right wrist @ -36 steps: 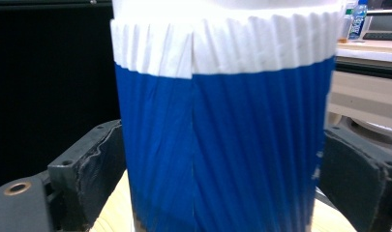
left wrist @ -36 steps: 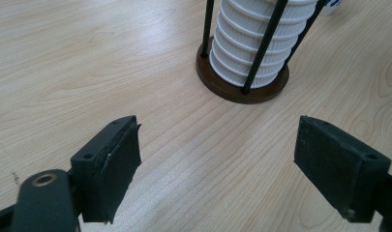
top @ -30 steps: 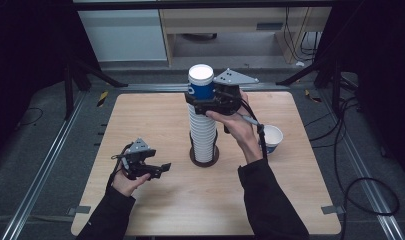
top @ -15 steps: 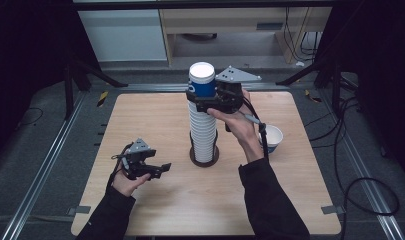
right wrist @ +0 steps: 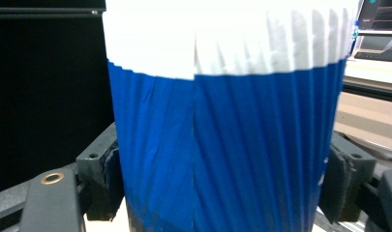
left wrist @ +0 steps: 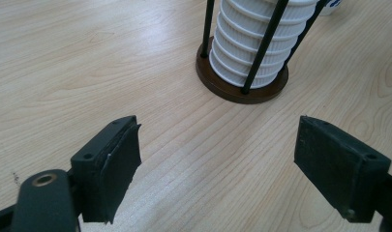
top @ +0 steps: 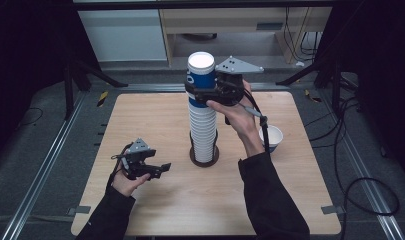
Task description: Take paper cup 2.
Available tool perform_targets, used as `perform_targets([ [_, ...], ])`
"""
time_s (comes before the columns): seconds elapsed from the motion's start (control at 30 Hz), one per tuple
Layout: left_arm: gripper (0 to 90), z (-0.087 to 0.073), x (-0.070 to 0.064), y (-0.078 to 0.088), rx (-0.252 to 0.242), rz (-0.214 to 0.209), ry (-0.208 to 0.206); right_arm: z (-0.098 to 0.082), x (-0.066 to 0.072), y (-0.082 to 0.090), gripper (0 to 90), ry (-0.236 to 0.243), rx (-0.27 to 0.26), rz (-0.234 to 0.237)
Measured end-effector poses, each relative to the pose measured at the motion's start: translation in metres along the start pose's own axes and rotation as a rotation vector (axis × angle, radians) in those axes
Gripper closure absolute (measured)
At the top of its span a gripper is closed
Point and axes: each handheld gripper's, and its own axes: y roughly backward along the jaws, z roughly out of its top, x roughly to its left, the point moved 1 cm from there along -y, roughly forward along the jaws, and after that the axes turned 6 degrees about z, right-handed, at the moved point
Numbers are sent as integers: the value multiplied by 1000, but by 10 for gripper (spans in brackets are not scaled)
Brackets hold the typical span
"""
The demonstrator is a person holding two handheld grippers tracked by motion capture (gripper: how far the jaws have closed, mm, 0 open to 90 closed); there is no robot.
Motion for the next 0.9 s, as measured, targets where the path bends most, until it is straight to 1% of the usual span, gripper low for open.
perform_targets([
  [0.1,160,0,0,0,0,0,1,10,1,2,207,9,-20,-5],
  [0.3,160,0,0,0,-3,1,1,18,1,6,207,14,-44,-15],
  [0.53,160,0,0,0,-4,2,3,26,0,12,207,19,-71,-15],
  [0.77,160,0,1,1,-5,3,5,33,0,24,207,32,-93,-17],
  [0.8,160,0,1,1,-6,4,5,33,0,27,207,32,-95,-20],
  [0.83,160,0,1,1,-6,4,5,34,-1,35,207,35,-101,-26],
  [0.9,160,0,1,1,-7,4,6,32,-2,40,207,36,-99,-32],
])
